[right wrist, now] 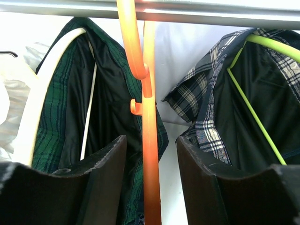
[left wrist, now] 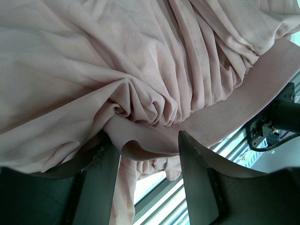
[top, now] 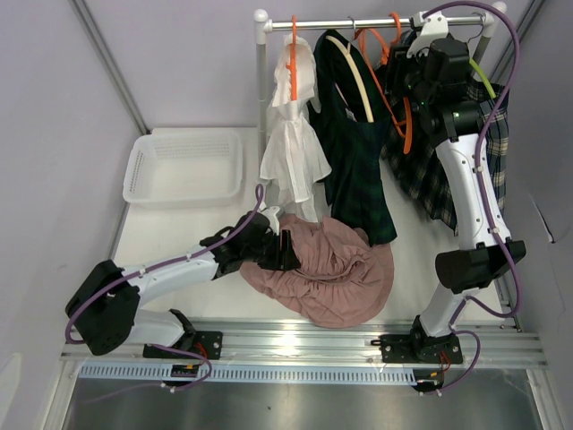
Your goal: Place the skirt on the hanger
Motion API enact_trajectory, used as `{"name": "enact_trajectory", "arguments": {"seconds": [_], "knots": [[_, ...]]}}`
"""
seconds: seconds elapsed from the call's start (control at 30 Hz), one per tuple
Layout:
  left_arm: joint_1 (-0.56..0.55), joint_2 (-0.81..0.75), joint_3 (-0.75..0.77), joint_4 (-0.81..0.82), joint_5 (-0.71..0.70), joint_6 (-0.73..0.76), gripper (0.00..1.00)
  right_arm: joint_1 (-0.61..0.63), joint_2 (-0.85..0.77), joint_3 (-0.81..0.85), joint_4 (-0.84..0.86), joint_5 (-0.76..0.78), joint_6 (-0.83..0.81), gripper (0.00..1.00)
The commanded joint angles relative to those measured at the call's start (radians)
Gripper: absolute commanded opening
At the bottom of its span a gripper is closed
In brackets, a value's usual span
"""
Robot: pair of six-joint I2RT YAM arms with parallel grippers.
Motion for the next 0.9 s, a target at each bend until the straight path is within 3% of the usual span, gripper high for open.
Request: {"name": "enact_trajectory", "arguments": {"seconds": [0.0,0.23,0.47,0.6,0.87], "knots": [[0.008,-0.04,0.005,0.027,-0.001,0.018,0.57,-0.004,-0.026,0.008,0.027,0.016,-0.015,0.49],[0.008,-0.037,0.004,0.028,-0.001,0.018,0.57,-0.003,-0.026,0.011,0.028,0.024,-0.017,0.23],[0.008,-0.038,0.005,0.028,-0.001,0.018,0.57,-0.003,-0.021,0.045,0.036,0.024,-0.015,0.05],[0.008,-0.043,-0.001,0.027,-0.006,0.016,0.57,-0.001,-0.036,0.048,0.068,0.03,-0.006,0.0],[0.008,-0.047,-0.005,0.028,-0.006,0.018,0.57,-0.006,-0.058,0.067,0.082,0.04,0.006,0.0]]}}
